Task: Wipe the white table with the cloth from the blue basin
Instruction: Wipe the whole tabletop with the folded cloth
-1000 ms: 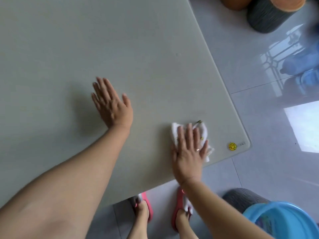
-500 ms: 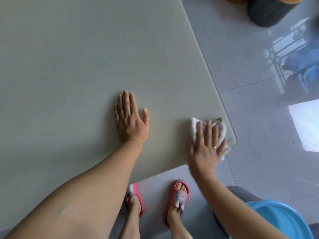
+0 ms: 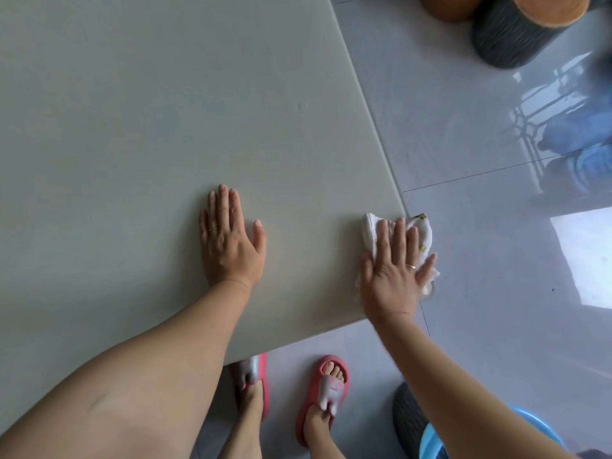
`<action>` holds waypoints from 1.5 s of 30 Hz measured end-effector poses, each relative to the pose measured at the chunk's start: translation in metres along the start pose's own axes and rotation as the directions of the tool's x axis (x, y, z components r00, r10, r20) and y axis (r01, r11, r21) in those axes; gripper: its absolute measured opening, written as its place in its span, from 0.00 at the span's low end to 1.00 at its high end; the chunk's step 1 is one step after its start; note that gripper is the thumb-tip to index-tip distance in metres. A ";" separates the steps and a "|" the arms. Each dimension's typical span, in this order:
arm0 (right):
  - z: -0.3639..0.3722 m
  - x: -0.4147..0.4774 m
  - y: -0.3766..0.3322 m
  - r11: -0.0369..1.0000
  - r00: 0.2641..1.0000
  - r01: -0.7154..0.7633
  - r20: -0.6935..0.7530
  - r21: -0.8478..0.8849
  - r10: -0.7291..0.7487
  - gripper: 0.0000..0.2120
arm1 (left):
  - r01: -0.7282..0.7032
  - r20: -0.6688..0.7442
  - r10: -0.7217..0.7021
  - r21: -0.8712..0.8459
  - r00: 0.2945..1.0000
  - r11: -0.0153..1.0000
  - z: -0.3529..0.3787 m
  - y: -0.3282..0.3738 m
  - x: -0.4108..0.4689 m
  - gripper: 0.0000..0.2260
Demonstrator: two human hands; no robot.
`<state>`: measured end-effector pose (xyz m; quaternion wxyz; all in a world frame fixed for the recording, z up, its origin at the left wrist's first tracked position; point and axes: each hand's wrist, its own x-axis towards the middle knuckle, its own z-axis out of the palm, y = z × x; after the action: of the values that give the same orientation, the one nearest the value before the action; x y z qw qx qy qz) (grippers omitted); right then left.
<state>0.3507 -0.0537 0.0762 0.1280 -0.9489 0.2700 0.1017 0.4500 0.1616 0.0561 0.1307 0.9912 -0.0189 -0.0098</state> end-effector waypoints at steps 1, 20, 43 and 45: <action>0.006 -0.004 -0.018 0.999 0.999 -0.033 0.001 0.010 0.033 0.31 | 0.000 0.000 0.000 -0.002 1.000 1.000 0.000 0.000 0.000 0.29; 0.020 0.026 -0.130 0.952 0.949 0.308 0.080 -0.002 -0.306 0.29 | 0.013 0.107 -0.018 0.045 0.994 0.999 -0.008 0.002 0.000 0.29; -0.033 0.178 -0.092 0.807 0.827 0.562 0.137 -0.183 -0.545 0.28 | -0.076 0.045 0.079 -0.056 0.996 0.995 -0.019 0.001 0.045 0.29; -0.029 0.183 -0.107 0.953 0.958 0.288 0.047 -0.093 -0.285 0.28 | -0.080 0.015 0.081 -0.033 0.997 0.996 -0.020 0.001 0.077 0.29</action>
<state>0.5647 -0.0640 0.0760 0.0989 -0.9813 0.1222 0.1109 0.5270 0.1632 0.0749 0.1468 0.9873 -0.0596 -0.0128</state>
